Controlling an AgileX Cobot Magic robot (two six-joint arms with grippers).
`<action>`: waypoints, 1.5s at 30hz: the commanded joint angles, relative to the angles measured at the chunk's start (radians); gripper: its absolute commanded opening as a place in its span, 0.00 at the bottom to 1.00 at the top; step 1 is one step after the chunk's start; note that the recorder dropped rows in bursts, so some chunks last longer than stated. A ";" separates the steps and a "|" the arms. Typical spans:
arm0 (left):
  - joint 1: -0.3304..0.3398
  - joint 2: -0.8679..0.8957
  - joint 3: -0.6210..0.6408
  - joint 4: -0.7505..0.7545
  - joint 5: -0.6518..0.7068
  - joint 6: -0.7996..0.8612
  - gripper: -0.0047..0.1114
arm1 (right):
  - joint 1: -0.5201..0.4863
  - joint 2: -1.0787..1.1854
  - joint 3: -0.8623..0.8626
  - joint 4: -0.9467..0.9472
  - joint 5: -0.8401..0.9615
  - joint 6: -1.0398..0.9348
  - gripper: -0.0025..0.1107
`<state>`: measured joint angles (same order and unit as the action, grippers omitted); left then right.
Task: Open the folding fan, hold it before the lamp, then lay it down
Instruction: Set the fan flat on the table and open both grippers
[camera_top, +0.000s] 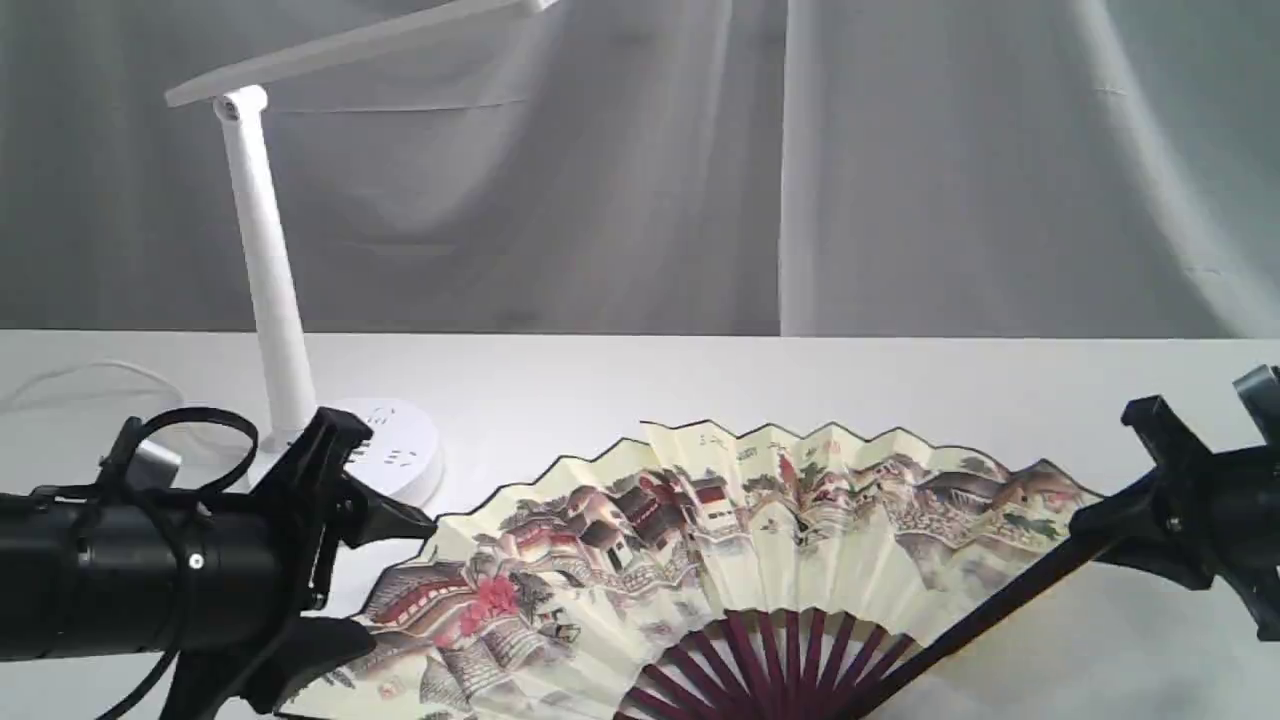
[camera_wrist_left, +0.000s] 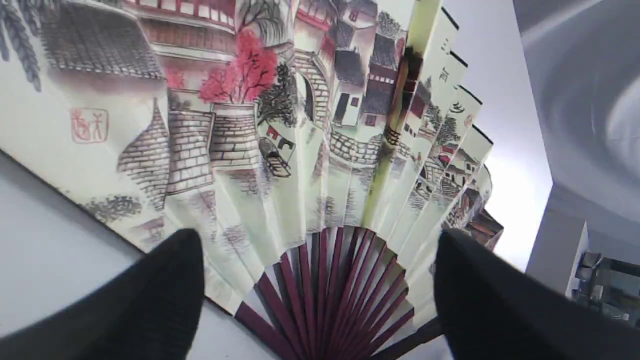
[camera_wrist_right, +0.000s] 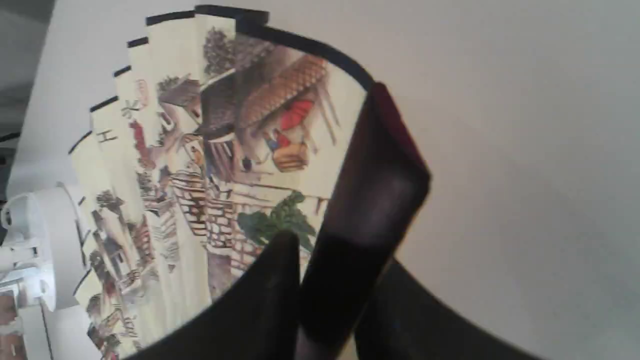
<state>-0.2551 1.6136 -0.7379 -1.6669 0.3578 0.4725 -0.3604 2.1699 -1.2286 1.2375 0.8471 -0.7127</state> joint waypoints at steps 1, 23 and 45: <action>-0.004 -0.004 0.004 0.009 0.008 0.022 0.60 | 0.002 0.001 0.005 -0.043 -0.035 -0.034 0.23; -0.004 -0.004 0.012 0.078 0.019 0.022 0.60 | 0.000 0.001 0.005 0.245 -0.140 -0.065 0.26; -0.004 0.231 0.072 0.076 -0.066 0.015 0.55 | 0.000 -0.051 0.005 0.269 -0.059 -0.145 0.45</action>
<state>-0.2551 1.8097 -0.6610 -1.5959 0.3027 0.4712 -0.3604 2.1358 -1.2270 1.4998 0.7810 -0.8291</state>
